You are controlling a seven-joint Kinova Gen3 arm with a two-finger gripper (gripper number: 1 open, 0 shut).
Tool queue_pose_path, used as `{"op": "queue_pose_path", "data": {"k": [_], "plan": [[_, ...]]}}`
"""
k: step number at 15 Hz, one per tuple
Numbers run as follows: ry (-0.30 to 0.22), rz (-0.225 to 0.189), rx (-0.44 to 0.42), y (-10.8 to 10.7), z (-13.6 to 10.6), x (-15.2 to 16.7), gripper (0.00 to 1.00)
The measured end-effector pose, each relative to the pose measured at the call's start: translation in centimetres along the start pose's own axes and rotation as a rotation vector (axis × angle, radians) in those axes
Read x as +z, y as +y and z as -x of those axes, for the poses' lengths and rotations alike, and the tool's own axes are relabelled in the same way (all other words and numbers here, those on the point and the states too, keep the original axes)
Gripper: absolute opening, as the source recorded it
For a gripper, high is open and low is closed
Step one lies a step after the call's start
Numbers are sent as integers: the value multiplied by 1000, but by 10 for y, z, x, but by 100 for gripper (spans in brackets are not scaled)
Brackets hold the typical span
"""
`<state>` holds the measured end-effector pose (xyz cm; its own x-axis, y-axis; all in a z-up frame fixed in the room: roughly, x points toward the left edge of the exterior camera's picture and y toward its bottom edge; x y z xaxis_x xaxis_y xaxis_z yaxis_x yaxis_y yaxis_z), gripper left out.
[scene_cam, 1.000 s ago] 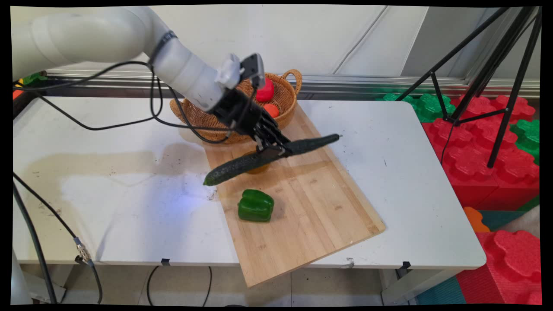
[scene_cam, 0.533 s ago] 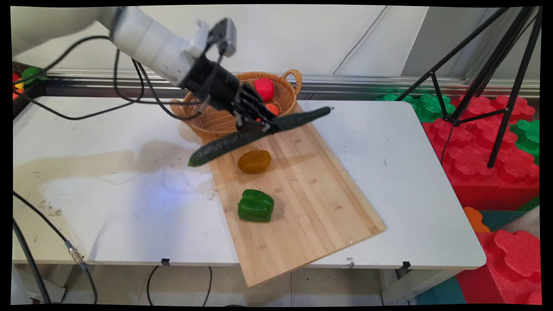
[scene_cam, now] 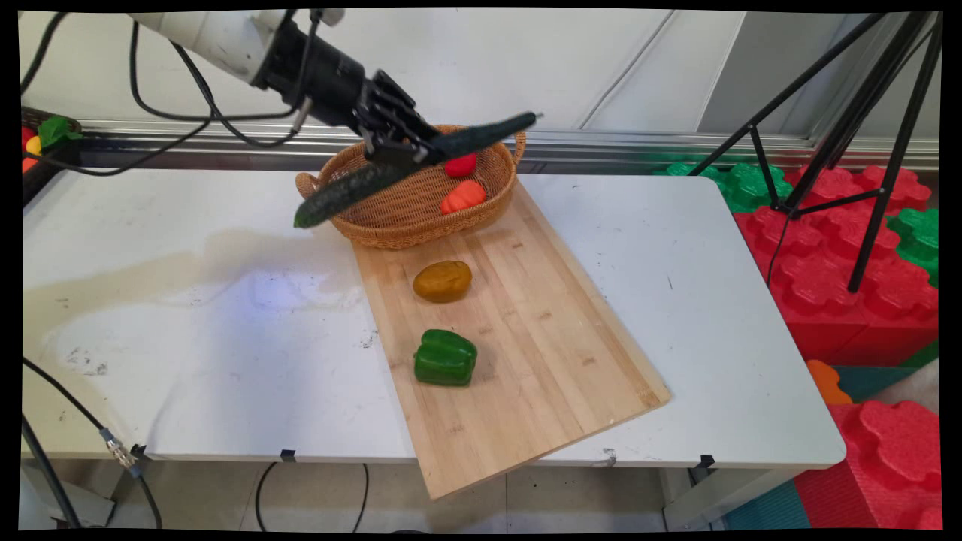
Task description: Place the picked object in the vegetable basket
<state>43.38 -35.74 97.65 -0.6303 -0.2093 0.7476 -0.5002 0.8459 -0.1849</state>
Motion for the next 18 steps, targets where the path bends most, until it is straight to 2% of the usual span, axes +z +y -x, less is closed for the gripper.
{"op": "queue_pose_path", "data": {"k": [5,10,14,18], "plan": [[-6,-89,37,-33,5,-11,0],[-26,-158,49,-66,14,7,0],[-50,-184,45,-87,22,37,0],[-83,-179,30,-97,32,63,0]]}}
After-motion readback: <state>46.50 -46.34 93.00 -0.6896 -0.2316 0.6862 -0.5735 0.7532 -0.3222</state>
